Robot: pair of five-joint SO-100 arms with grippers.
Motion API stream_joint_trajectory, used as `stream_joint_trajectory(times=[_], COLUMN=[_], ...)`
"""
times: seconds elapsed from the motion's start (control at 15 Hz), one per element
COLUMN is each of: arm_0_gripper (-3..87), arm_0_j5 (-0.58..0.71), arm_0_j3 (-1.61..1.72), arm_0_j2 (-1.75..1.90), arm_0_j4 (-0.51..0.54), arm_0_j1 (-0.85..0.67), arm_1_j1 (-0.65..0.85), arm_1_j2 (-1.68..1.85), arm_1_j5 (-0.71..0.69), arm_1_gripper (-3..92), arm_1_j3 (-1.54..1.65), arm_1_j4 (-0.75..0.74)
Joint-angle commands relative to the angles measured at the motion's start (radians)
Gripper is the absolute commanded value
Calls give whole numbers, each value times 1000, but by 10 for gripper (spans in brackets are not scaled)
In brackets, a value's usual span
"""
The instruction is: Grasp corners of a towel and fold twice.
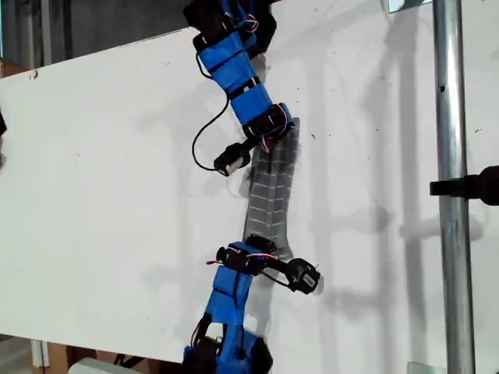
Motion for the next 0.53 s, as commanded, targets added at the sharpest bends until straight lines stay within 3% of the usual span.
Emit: stream_joint_trajectory(times=[0.0,0.07,0.13,0.27,0.47], arm_0_gripper=[-9,124,267,361,325], arm_0_j5=[-28,-35,-38,-8,-8], arm_0_j3=[17,20,-8,-58,60], arm_0_j2=[-8,0,23,169,532], arm_0_j4=[26,51,114,224,232], arm_0_j1=[-5,-12,-8,20,80], arm_1_j1=[-18,-15,-6,-3,-3], arm_1_j2=[-43,-37,-25,127,403], arm_1_j5=[15,26,26,11,46], arm_1_gripper=[-2,241,367,292,289], arm_1_j3=[-5,-31,-86,-164,-163], arm_1_j4=[9,44,132,279,399])
